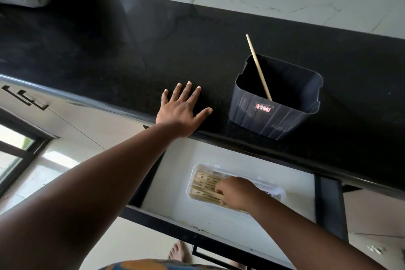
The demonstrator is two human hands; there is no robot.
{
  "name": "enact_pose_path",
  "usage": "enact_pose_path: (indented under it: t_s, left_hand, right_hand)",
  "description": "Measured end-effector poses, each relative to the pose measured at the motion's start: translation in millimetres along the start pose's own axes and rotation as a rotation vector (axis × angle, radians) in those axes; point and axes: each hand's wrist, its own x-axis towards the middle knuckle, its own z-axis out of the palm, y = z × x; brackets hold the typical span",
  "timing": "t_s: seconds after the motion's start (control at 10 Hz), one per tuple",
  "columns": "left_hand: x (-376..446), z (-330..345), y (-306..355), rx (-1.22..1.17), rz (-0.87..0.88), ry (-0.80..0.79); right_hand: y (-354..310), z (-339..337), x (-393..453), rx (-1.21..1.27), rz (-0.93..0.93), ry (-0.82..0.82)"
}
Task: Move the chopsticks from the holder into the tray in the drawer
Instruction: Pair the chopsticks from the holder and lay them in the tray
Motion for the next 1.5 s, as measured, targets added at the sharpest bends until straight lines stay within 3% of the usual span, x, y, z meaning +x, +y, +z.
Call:
enact_pose_path:
  t_s: [0.2, 0.4, 0.6, 0.8, 0.9, 1.0, 1.2, 1.4, 1.5]
  left_hand:
    - [1, 2, -2, -0.006, 0.0, 0.001]
    - [2, 2, -2, -0.001, 0.004, 0.001]
    - [2, 4, -3, 0.007, 0.012, -0.044]
    - [9, -4, -2, 0.011, 0.004, -0.161]
    - [13, -5, -3, -0.009, -0.011, -0.232]
    - [17, -7, -2, -0.009, -0.031, -0.279]
    - [21, -5, -3, -0.012, -0.045, -0.299]
    - [22, -3, -3, -0.014, -0.046, -0.305]
    - [22, -5, -3, -0.014, -0.04, -0.308]
  right_hand:
    - [3, -2, -3, -0.041, 0.026, 0.146]
    - [3, -15, -16, -0.05, 0.084, 0.124]
    - [-19, -91, -53, 0.223, 0.061, 0.107]
    - [-38, -215, -115, 0.72, -0.148, 0.382]
    - [-17, -254, -119, 0.75, -0.017, 0.728]
    - [9, -264, -101, 0.581, 0.209, 0.885]
    - [21, -255, -67, 0.264, 0.455, 0.726]
    - [25, -251, -52, 0.311, 0.516, 0.675]
    - [24, -257, -64, 0.444, 0.447, 0.73]
